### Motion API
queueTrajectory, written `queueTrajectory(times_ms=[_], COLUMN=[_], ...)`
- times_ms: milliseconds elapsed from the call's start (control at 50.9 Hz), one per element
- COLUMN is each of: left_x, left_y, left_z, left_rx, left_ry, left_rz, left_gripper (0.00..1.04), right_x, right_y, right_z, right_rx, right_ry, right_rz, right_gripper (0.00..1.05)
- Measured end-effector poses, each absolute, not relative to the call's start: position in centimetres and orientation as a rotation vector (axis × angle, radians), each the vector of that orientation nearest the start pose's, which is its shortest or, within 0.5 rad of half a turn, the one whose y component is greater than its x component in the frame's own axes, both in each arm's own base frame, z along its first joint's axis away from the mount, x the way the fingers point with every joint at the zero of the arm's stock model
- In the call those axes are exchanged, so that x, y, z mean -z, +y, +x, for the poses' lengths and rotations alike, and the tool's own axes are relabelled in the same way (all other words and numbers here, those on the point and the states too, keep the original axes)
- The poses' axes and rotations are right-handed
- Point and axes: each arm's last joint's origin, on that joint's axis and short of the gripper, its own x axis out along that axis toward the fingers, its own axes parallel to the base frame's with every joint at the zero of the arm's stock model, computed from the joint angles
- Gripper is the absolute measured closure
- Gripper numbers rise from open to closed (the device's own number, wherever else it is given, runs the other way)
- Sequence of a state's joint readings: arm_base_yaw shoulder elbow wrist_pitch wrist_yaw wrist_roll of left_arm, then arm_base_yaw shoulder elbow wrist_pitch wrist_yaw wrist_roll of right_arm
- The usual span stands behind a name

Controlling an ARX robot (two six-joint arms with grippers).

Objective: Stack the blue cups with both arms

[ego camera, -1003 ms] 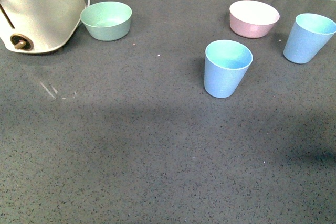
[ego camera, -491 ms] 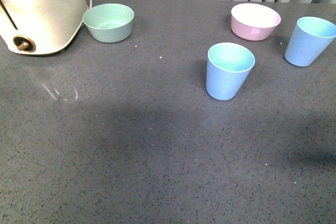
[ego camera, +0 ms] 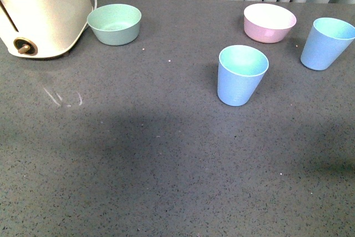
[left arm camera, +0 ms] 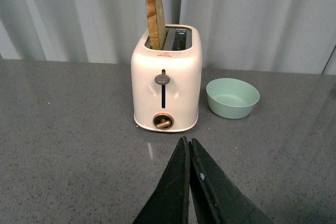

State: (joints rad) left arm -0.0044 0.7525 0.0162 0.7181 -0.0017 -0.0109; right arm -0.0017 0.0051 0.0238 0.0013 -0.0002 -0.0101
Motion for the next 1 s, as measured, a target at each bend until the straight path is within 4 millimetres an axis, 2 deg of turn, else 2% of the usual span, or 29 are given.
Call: queueTrajectory(times_ms=[550, 1003], left_x=[-17.1, -17.2], left_y=[0.0, 0.0], left_z=[12.2, 11.2], left_rx=[0.003, 0.003], left_ry=[-0.015, -0.016], left_rz=[-0.011, -0.011], left_gripper=[1.03, 1.03], right_x=[-17.1, -17.1], right_y=[0.0, 0.0], right_z=[9.7, 9.7], right_rx=[0.002, 0.002], right_ry=[-0.020, -0.020], right_rz=[-0.010, -0.010], right_gripper=[0.09, 0.09])
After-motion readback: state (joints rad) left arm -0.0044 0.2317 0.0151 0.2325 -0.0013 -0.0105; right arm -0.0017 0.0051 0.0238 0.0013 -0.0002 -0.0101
